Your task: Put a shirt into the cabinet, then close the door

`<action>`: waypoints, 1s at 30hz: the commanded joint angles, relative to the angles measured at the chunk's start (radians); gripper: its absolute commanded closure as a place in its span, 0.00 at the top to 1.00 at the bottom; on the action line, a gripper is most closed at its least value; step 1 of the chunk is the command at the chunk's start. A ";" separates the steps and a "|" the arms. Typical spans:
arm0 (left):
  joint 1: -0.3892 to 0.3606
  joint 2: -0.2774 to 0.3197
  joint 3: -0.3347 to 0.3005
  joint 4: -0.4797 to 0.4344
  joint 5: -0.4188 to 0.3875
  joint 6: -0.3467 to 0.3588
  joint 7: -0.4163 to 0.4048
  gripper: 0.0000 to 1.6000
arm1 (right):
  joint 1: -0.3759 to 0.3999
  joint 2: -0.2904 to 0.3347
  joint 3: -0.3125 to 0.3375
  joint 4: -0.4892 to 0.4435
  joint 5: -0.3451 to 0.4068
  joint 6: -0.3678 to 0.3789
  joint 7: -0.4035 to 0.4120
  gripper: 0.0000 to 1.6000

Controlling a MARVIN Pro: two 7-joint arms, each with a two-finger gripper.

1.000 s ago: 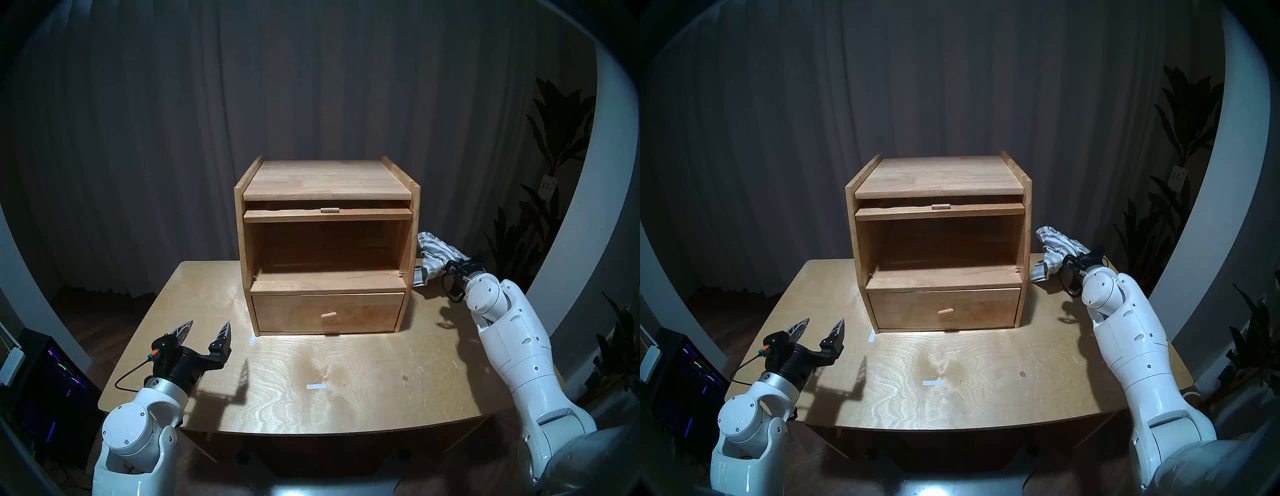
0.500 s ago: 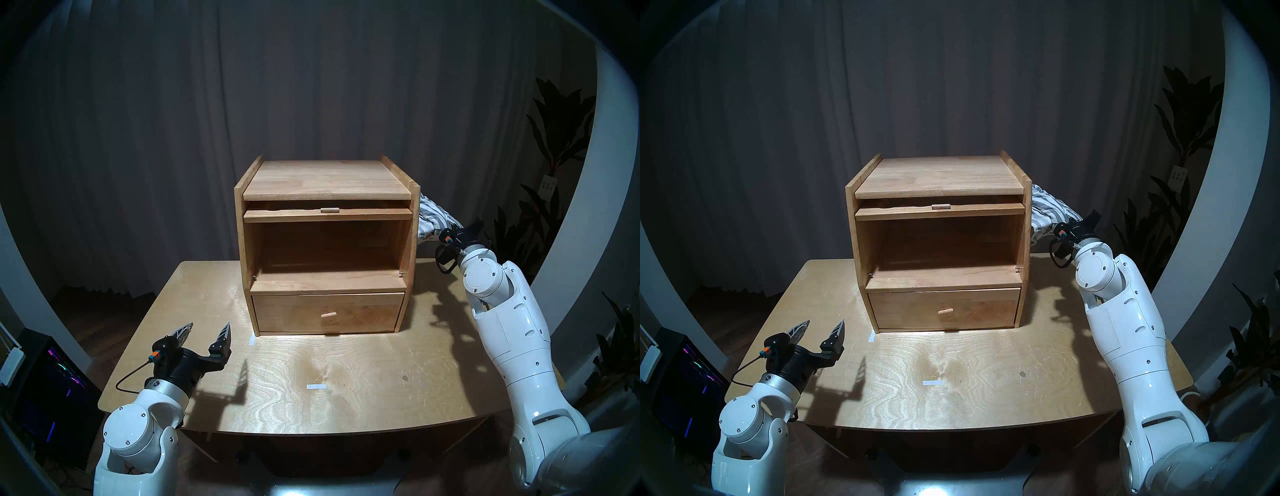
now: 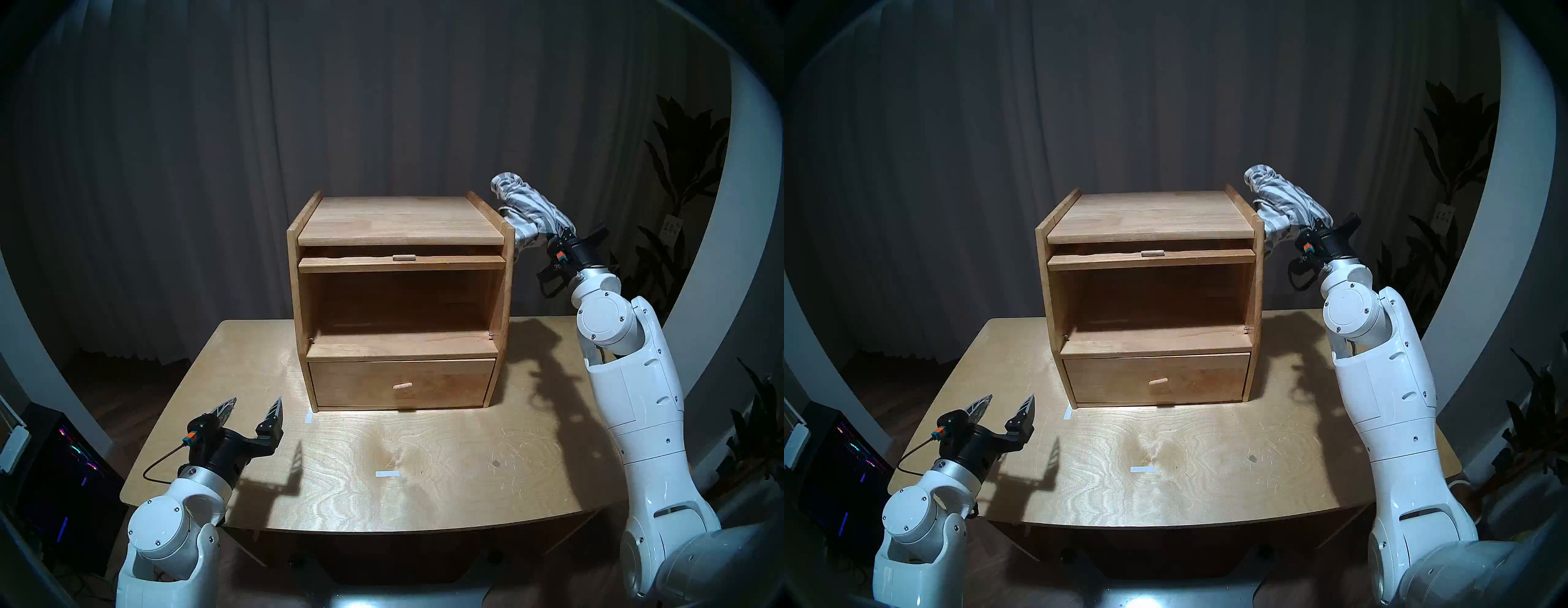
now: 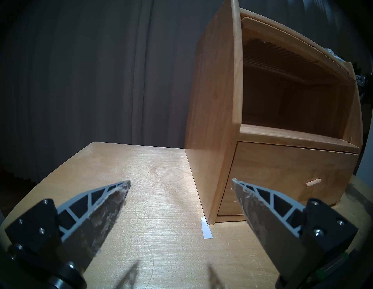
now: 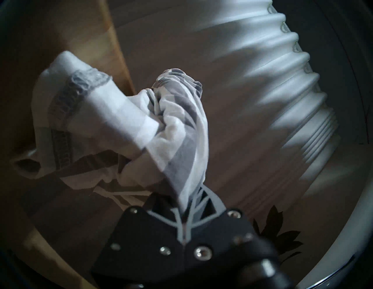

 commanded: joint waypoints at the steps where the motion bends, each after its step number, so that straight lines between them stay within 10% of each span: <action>1: -0.008 0.001 0.001 -0.013 0.000 -0.004 -0.001 1.00 | 0.032 -0.018 -0.007 -0.114 0.013 -0.050 -0.040 0.00; 30: -0.017 -0.005 0.000 -0.005 0.003 -0.005 -0.002 1.00 | -0.065 -0.076 -0.130 -0.480 0.049 -0.147 -0.118 0.00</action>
